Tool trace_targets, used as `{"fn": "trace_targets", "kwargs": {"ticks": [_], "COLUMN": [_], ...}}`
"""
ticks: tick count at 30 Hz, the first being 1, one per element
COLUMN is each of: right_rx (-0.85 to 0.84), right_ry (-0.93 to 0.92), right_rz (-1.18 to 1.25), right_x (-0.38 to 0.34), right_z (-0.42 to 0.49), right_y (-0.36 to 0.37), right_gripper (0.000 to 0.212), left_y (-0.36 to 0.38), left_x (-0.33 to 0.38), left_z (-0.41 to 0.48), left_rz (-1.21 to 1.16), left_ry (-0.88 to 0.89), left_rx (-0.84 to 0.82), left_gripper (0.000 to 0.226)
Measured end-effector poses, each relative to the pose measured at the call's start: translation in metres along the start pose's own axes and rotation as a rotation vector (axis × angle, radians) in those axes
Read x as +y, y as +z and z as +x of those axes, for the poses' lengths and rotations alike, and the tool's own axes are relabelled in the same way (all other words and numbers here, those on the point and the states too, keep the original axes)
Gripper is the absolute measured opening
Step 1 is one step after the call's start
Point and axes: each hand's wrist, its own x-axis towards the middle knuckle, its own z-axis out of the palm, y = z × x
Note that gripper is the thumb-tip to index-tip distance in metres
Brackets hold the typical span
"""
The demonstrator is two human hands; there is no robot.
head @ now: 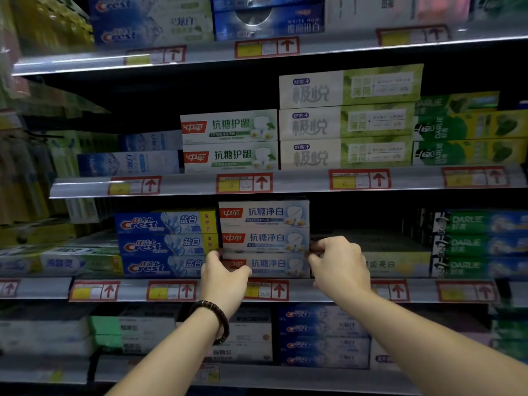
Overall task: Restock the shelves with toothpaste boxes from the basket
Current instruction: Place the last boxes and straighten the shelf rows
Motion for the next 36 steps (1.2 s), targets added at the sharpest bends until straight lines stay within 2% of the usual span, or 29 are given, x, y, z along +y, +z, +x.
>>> {"fn": "trace_targets", "kwargs": {"ticks": [7, 9, 11, 14, 17, 27, 36], "right_rx": [-0.01, -0.034, -0.076, -0.131, -0.153, -0.169, -0.13], "right_ry": [0.019, 0.035, 0.047, 0.08, 0.096, 0.073, 0.025], "right_rz": [0.031, 0.06, 0.083, 0.139, 0.173, 0.175, 0.125], "right_x": [-0.003, -0.003, -0.003, 0.0, -0.001, -0.002, -0.002], "right_z": [-0.001, 0.002, 0.004, 0.007, 0.007, 0.009, 0.005], "right_y": [-0.004, -0.005, -0.007, -0.006, -0.007, -0.007, -0.007], "right_gripper": [0.012, 0.018, 0.012, 0.025, 0.034, 0.017, 0.041], "left_y": [-0.005, -0.004, -0.002, 0.0, 0.0, -0.005, -0.008], "left_x": [0.009, 0.008, 0.004, 0.003, 0.004, 0.004, 0.008], "left_z": [-0.013, -0.013, -0.009, -0.005, -0.006, -0.003, -0.007], "left_rz": [0.018, 0.004, -0.032, -0.077, -0.157, -0.222, -0.188], "left_ry": [0.028, 0.034, 0.023, -0.023, -0.051, -0.044, -0.032], "left_rx": [-0.025, -0.035, -0.048, -0.061, -0.083, -0.075, -0.084], "left_gripper": [0.082, 0.085, 0.092, 0.097, 0.087, 0.093, 0.096]}}
